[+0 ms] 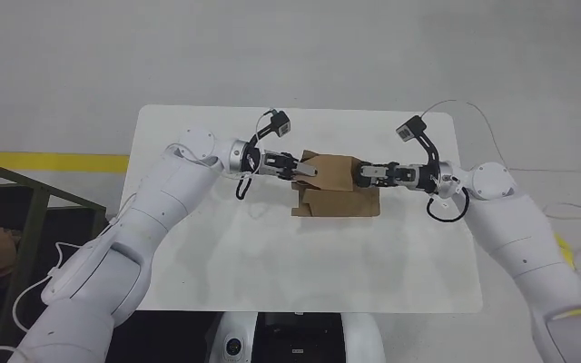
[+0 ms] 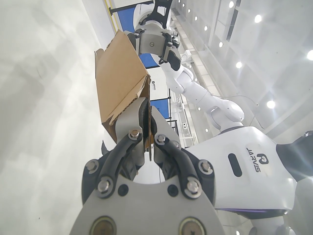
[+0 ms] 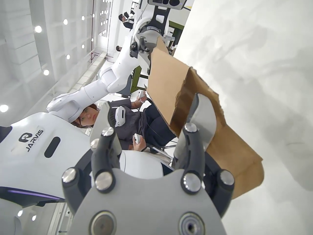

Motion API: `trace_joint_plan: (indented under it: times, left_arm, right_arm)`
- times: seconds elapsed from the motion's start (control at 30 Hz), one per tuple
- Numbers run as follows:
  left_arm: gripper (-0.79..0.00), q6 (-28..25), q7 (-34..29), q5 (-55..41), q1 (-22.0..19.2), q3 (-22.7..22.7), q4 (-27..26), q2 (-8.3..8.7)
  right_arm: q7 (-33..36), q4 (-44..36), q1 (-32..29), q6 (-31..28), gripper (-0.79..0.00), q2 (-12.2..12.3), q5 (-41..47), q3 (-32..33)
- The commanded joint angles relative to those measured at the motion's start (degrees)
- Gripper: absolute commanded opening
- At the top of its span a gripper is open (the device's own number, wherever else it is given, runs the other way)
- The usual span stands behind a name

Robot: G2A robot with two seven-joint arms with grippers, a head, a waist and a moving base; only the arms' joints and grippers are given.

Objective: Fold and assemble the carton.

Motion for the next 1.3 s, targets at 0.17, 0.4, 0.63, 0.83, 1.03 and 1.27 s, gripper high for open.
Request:
trace_joint_plan:
  times: [0.17,0.4,0.63,0.83,1.03,1.27]
  left_arm:
    - [-0.785,-0.1,0.1,-0.9,0.0,0.3,-0.2,0.01]
    - [-0.785,-0.1,0.1,-1.2,-0.2,0.1,0.1,0.15]
    - [-0.785,-0.1,0.1,-1.5,0.0,0.2,-0.4,0.23]
    - [-0.785,0.2,-0.2,-3.2,0.3,0.0,-1.5,0.05]
    - [-0.785,0.1,-0.1,-2.9,0.2,0.3,-1.1,-0.24]
    - [-0.785,-0.1,0.1,-2.0,-0.2,0.7,-0.1,-0.44]
  right_arm:
    - [0.1,1.3,0.4,0.1,-0.397,-1.0,2.6,-1.4]
    - [0.2,2.6,0.9,0.2,-0.394,-2.3,3.3,-3.2]
    - [0.4,3.8,1.6,0.4,-0.406,-3.2,3.9,-4.0]
    - [0.2,5.4,1.7,0.2,-0.437,-4.0,5.0,-4.2]
    - [0.7,5.2,1.6,0.7,-0.446,-4.6,5.8,-3.9]
    - [1.1,5.8,1.3,1.1,-0.456,-4.8,6.2,-2.9]
